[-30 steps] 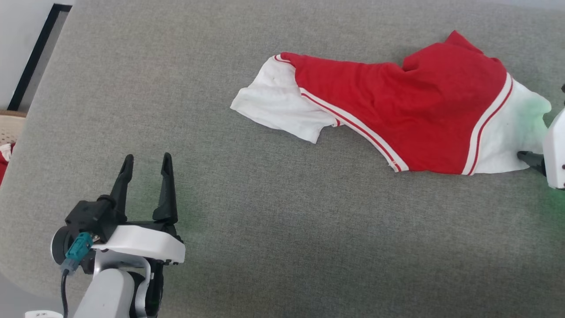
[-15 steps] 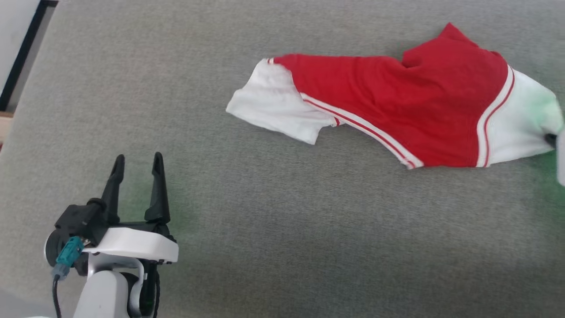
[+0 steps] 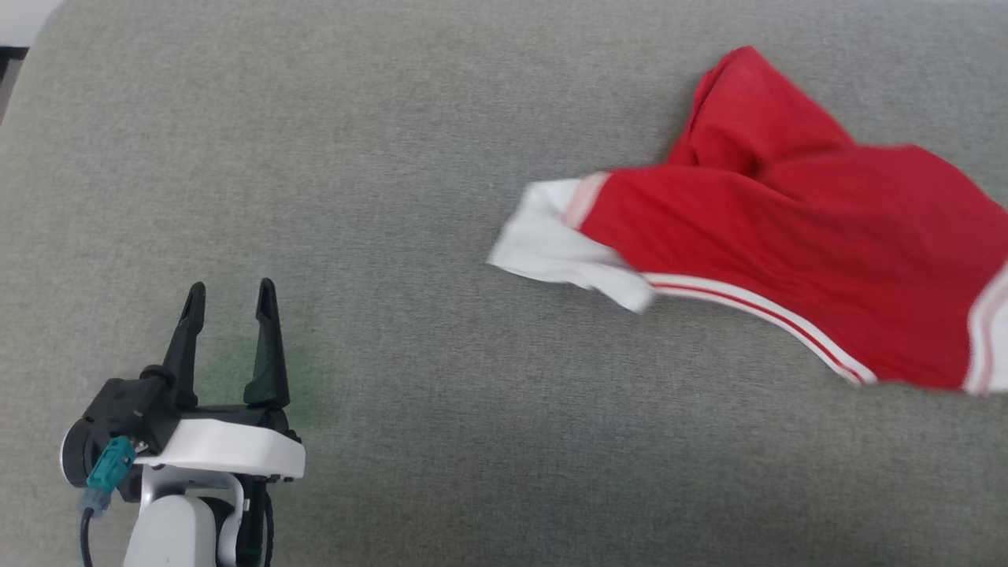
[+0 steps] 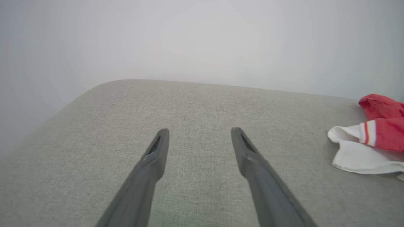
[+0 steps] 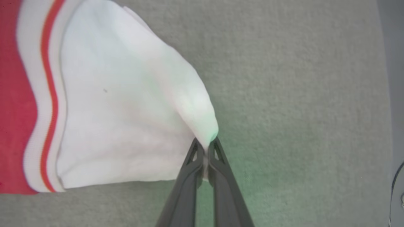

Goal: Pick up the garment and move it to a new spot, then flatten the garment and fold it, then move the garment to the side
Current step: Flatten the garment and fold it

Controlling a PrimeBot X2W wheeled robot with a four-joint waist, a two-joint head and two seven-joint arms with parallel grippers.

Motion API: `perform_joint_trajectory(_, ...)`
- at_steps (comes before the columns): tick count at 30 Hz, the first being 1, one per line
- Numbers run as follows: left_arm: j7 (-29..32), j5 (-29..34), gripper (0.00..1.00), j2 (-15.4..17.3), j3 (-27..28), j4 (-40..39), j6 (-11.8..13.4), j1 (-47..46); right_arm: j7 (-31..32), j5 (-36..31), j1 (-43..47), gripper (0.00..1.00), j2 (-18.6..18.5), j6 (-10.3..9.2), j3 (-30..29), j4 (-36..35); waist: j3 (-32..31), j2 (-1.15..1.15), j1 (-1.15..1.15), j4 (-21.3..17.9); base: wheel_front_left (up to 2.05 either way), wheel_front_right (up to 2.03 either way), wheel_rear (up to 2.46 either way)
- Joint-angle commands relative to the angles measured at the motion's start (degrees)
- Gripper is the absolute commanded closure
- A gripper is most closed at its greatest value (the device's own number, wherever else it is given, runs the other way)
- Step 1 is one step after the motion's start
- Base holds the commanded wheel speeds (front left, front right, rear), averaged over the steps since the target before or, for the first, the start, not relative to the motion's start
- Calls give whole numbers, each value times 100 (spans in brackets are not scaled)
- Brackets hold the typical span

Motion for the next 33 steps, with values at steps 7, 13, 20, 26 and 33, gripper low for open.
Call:
perform_joint_trajectory(7, -28, 81, 0, 127, -270, -8, -98, -38, -53, -85, 339, 100, 421, -3, -615, -147, -78, 0, 0, -126, 0, 0, 0)
perform_joint_trajectory(13, 115, -532, 0, 1174, -1847, 262, -102, -896, -587, -260, 137, 0, 752, -3, -805, -304, -170, 0, 0, -257, 0, 0, 0)
perform_joint_trajectory(20, 2078, -3233, 0, 2566, -3987, 365, -105, -2620, -1212, -308, -165, 0, 1156, -3, -781, -726, -13, 0, 0, -791, 0, 0, 0)
perform_joint_trajectory(26, 3928, -5202, 0, 3168, -4866, 643, -99, -3861, -1433, -281, -231, 0, 1441, -3, -423, -989, 289, 0, 0, -1329, 0, 0, 0)
perform_joint_trajectory(33, 5192, -5907, 0, 3425, -5569, 1126, -100, -4705, -1641, -233, -302, 0, 1647, -2, -155, -1056, 604, 0, 0, -1806, 0, 0, 0)
